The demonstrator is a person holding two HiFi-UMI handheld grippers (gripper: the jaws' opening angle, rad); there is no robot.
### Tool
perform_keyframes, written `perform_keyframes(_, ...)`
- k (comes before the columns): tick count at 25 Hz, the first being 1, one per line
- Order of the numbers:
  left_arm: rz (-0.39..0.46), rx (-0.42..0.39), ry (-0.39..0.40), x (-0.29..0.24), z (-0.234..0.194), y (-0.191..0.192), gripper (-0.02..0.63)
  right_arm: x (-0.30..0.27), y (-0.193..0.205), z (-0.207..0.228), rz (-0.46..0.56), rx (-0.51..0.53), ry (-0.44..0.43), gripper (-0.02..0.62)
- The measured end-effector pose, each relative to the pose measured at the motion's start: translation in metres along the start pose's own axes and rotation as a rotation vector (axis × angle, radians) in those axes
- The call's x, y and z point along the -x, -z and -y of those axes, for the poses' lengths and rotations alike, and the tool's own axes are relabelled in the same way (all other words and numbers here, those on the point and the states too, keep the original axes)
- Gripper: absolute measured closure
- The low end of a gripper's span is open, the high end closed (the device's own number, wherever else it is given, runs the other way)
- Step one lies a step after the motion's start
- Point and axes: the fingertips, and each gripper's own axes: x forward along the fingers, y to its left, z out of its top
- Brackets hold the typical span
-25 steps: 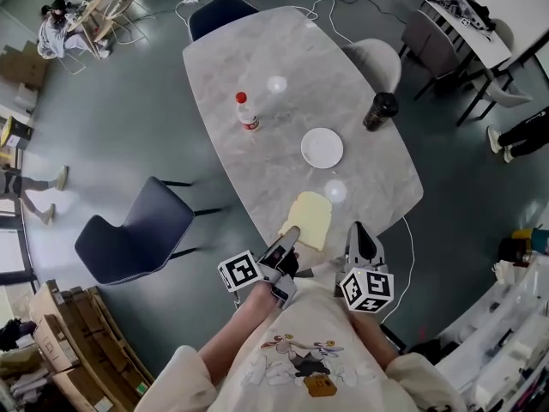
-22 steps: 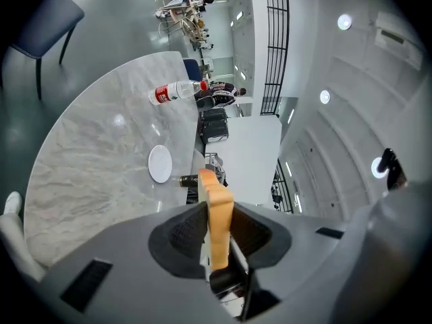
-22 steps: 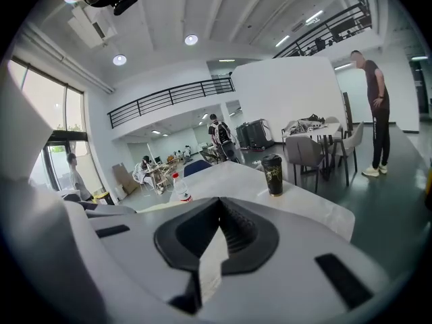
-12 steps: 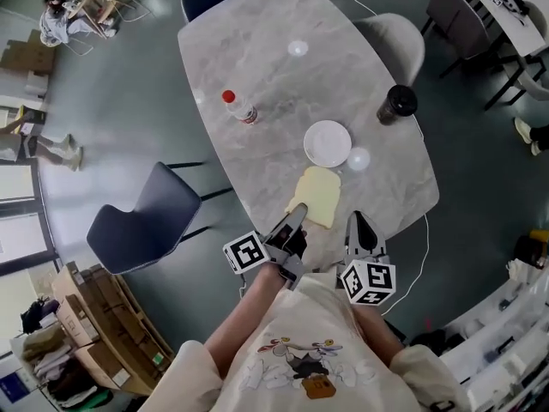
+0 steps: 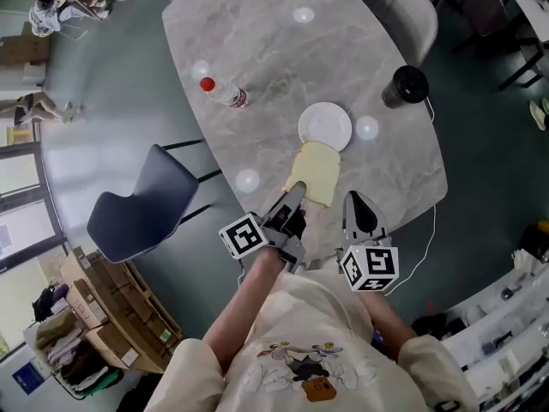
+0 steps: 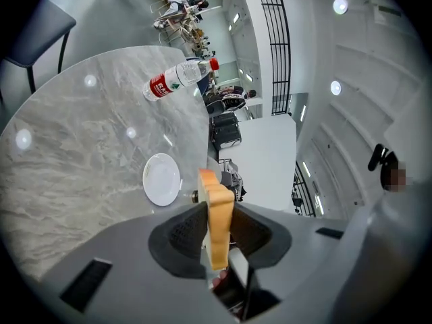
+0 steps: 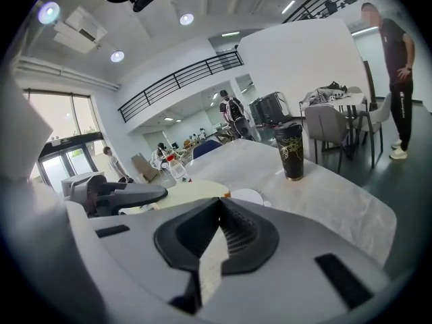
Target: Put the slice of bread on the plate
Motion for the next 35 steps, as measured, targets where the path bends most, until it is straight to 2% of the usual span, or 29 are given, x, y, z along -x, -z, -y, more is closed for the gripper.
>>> perform_keyframes(10,0.025,0.024,-0.030,-0.037,-0.029,-0.015,0.502,-0.040,0.011,0.020,-0.088,0.028,-0.027,0.591)
perform_keyframes(15,0.026,0.012,-0.065,-0.056,-0.045,-0.023,0.502,-0.063,0.014,0.036,-0.120,0.054,-0.031,0.590)
perform_keyframes(17,0.011,-0.016,-0.089,-0.065,-0.057,-0.026,0.502,-0.072,0.016,0.044,-0.125,0.059,-0.019,0.589)
perform_keyframes(21,-0.008,-0.137,-0.082,-0.093,-0.069,-0.039,0.500,-0.094,0.022,0.055,-0.135,0.057,-0.022,0.590)
perform_keyframes(28,-0.026,-0.173,-0.110,-0.110,-0.074,-0.041,0.502,-0.090,0.021,0.052,-0.147,0.048,-0.031,0.591)
perform_keyframes(35,-0.031,-0.248,-0.145,-0.123,-0.087,-0.051,0.502,-0.085,0.027,0.060,-0.155,0.020,-0.012,0.591)
